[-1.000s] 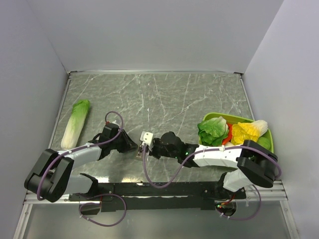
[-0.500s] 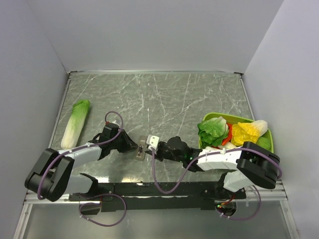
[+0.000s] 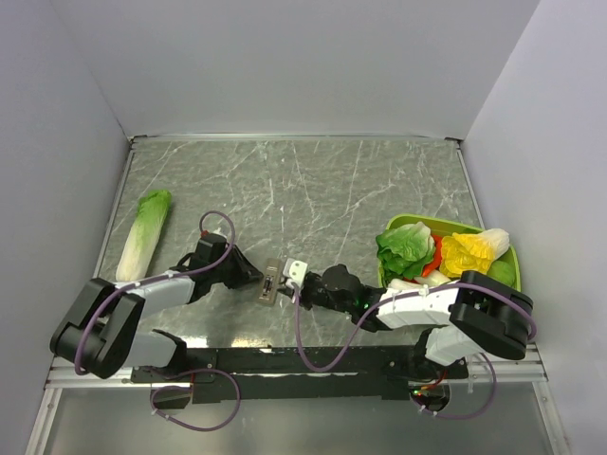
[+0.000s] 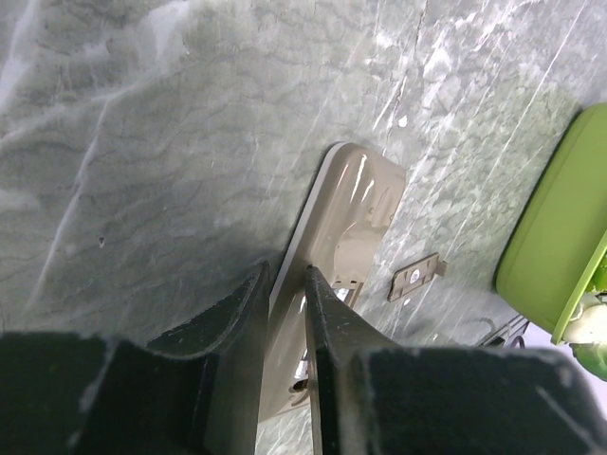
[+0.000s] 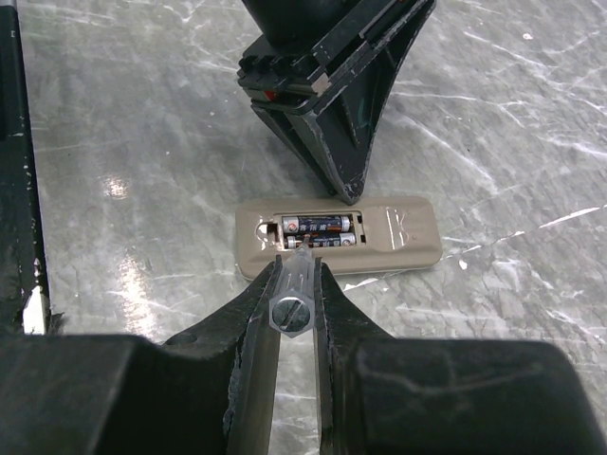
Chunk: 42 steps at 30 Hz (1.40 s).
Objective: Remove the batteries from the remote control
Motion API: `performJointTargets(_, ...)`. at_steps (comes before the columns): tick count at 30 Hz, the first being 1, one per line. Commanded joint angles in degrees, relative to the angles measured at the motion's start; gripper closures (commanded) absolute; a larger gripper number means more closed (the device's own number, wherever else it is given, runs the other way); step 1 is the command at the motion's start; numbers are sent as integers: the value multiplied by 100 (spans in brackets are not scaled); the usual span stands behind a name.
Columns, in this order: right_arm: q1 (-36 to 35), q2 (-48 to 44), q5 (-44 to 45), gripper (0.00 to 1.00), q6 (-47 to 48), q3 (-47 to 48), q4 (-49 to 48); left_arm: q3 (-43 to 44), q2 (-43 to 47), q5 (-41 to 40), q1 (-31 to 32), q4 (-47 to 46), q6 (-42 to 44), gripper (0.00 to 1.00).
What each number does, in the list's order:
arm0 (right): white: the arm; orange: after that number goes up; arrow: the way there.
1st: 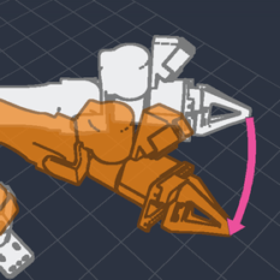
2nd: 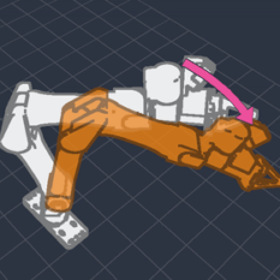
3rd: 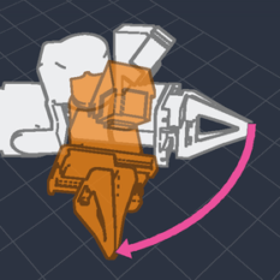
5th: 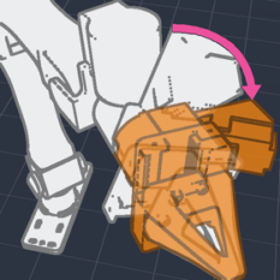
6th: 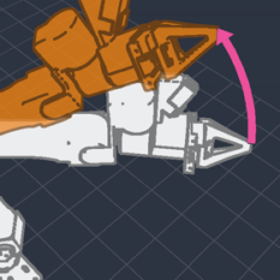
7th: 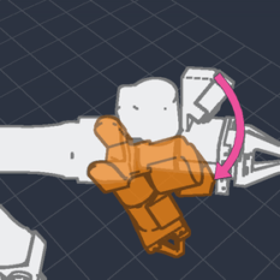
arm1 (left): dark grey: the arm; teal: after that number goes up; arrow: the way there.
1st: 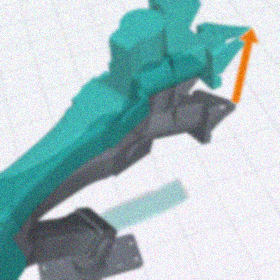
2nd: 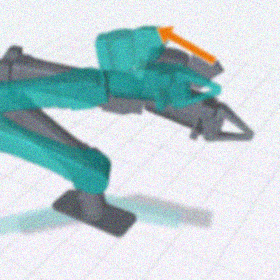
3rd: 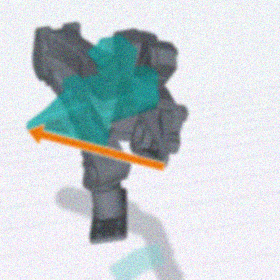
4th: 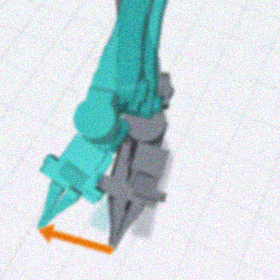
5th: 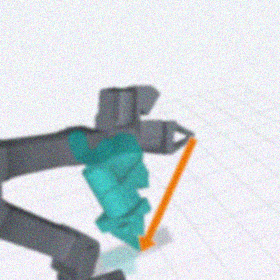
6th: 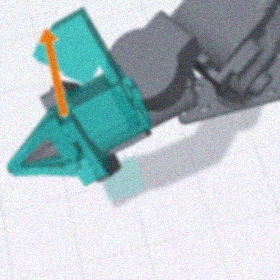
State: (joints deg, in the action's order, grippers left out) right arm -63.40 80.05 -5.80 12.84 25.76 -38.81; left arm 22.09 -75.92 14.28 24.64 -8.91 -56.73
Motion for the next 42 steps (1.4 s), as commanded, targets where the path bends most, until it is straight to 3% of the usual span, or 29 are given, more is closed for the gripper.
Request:
performJointTargets(1,-173,-33,-123,100,-344,-308,242,-134,-221,224,84,407,48,75)
performJointTargets(42,-323,151,483,100,-1099,-1468,-1647,-143,-520,154,111,390,-14,75)
